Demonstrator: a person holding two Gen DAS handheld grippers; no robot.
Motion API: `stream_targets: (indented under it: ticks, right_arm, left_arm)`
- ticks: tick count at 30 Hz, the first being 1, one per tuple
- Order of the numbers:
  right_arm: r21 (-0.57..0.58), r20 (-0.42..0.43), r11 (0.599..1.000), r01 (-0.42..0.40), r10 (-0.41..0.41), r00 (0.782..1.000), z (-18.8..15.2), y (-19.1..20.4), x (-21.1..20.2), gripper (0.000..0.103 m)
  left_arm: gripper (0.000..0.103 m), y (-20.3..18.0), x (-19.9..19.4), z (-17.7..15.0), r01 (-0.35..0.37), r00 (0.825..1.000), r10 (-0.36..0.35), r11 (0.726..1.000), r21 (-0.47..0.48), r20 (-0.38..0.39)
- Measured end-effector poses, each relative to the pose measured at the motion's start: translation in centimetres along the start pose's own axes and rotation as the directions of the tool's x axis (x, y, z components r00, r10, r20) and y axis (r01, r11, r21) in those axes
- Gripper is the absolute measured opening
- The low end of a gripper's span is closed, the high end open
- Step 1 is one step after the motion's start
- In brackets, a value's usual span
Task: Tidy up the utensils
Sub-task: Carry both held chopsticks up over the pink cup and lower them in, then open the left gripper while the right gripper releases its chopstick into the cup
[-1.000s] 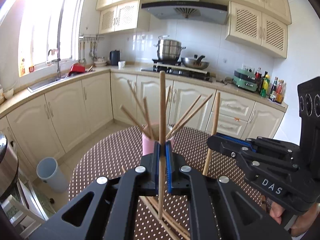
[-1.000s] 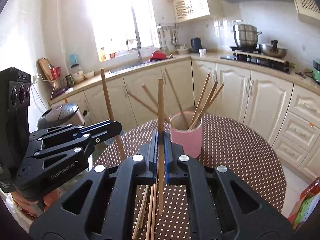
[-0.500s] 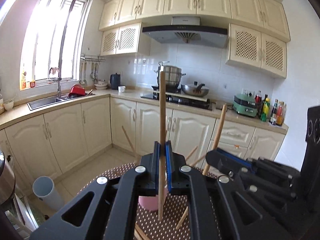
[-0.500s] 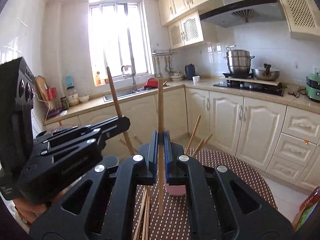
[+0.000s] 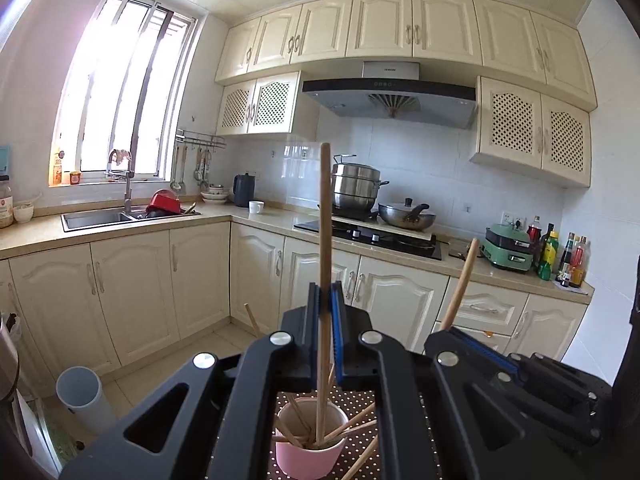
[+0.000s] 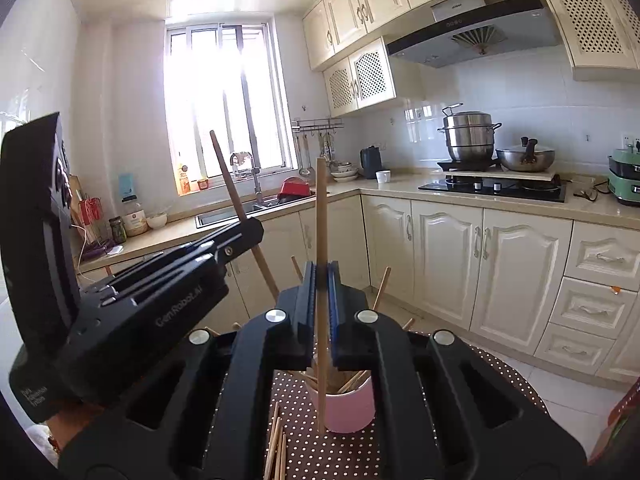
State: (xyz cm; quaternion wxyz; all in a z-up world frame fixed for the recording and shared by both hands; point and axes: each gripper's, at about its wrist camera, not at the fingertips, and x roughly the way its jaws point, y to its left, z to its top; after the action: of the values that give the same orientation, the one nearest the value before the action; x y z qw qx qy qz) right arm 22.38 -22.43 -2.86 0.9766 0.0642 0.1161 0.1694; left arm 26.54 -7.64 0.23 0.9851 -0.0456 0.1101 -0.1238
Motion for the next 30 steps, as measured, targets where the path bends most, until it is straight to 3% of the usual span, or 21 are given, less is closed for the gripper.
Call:
stream_targets:
  ticks: [17, 18, 20, 21, 30]
  right_arm:
    - [0.013, 0.026, 1.0, 0.018, -0.018, 0.999, 0.0, -0.5, 0.7, 0.006]
    - [0.015, 0.029, 1.0, 0.017, -0.017, 0.999, 0.1, -0.5, 0.8, 0.006]
    - [0.012, 0.038, 1.0, 0.02, -0.02, 0.999, 0.2, -0.4, 0.7, 0.006]
    - [0.014, 0.04, 1.0, 0.019, -0.02, 0.999, 0.3, -0.4, 0.7, 0.006]
    - [0.004, 0.078, 0.999, 0.033, -0.033, 0.996, 0.6, 0.3, 0.9, 0.006]
  left_arm:
    - [0.007, 0.5, 2.8, -2.7, -0.017, 0.996, 0.02, 0.999, 0.033, -0.089]
    - [0.008, 0.6, 2.7, -2.8, -0.014, 0.996, 0.017, 0.999, 0.032, -0.09]
    - [0.03, 0.7, 2.5, -2.9, -0.025, 0.996, 0.028, 0.999, 0.03, -0.09]
    - [0.032, 0.8, 2.3, -2.9, -0.032, 0.996, 0.034, 0.999, 0.028, -0.084]
    - [0.036, 2.5, 0.1, -2.4, -0.072, 0.997, 0.071, 0.997, -0.014, -0.04]
